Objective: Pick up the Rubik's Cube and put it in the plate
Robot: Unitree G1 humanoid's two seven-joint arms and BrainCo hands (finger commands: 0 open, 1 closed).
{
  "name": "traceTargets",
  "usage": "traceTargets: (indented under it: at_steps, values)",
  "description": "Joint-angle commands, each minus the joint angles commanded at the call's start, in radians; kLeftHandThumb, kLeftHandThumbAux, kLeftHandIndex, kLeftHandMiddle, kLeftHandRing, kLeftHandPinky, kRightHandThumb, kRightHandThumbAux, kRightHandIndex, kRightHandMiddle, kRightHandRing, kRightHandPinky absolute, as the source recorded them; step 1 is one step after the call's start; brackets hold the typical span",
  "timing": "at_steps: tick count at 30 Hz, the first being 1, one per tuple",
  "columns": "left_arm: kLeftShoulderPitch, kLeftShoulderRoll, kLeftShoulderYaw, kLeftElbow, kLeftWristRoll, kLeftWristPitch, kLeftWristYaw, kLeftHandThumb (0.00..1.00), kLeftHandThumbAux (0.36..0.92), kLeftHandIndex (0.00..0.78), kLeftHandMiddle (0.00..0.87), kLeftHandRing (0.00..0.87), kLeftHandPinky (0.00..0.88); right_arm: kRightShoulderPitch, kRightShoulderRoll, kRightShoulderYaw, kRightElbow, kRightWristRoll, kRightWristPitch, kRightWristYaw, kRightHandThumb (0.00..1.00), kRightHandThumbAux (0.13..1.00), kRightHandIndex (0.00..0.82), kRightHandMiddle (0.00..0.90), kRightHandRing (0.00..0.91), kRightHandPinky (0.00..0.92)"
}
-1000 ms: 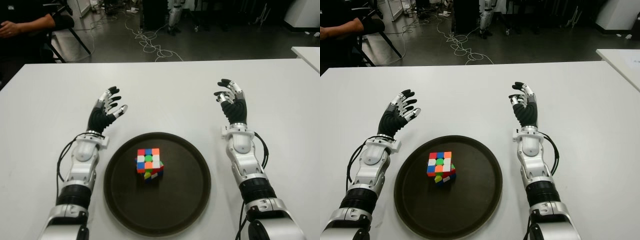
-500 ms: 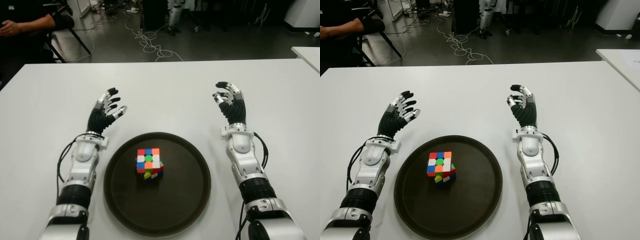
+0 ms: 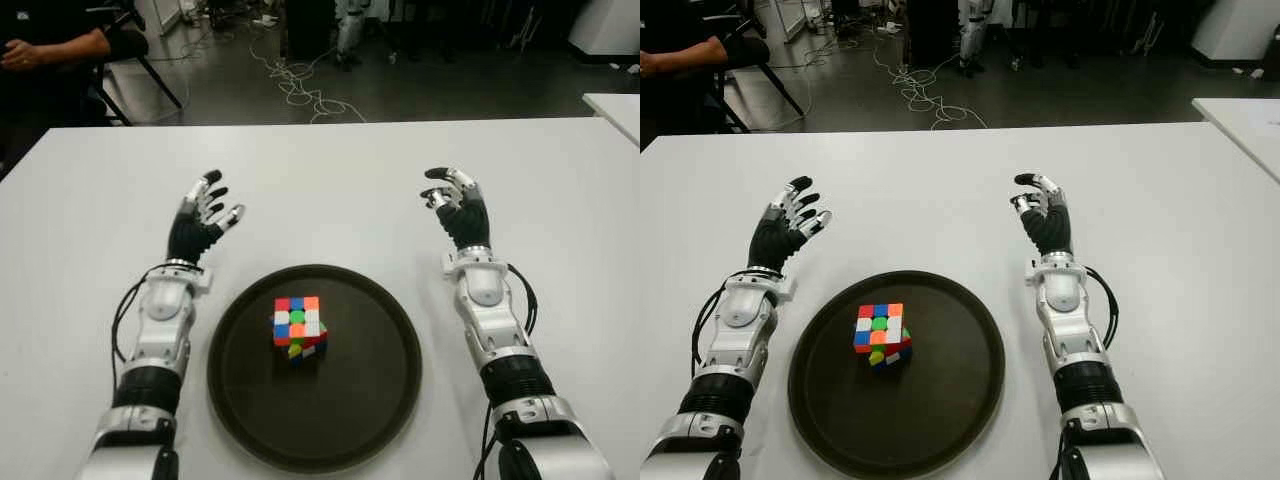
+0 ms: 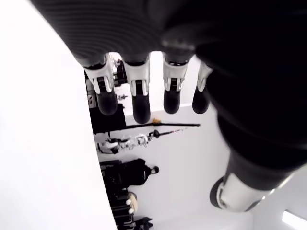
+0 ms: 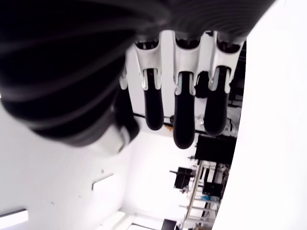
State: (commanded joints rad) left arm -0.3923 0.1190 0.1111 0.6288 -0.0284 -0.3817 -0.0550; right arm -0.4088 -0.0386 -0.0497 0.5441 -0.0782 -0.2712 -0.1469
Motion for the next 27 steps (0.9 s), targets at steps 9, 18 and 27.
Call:
traceTargets:
  at_steps: [9,18,27]
  values:
    - [0.002,-0.011,0.013,0.006,0.003,-0.044,0.052,0.174,0.724,0.058,0.086,0.097,0.117,-0.002,-0.003,-0.001,0.007,0.0,0.0,0.019,0.693,0.723,0.411,0.389,0.413,0.433]
    - [0.0,-0.012,0.014,0.012,0.007,-0.052,0.075,0.2,0.712,0.063,0.087,0.092,0.107,-0.002,-0.006,0.001,0.006,-0.004,0.003,0.026,0.695,0.722,0.413,0.406,0.429,0.445]
    - [-0.004,-0.007,0.011,0.023,0.014,-0.054,0.081,0.192,0.712,0.058,0.084,0.091,0.108,-0.003,-0.006,-0.003,0.004,0.003,0.016,0.037,0.695,0.723,0.412,0.403,0.423,0.444]
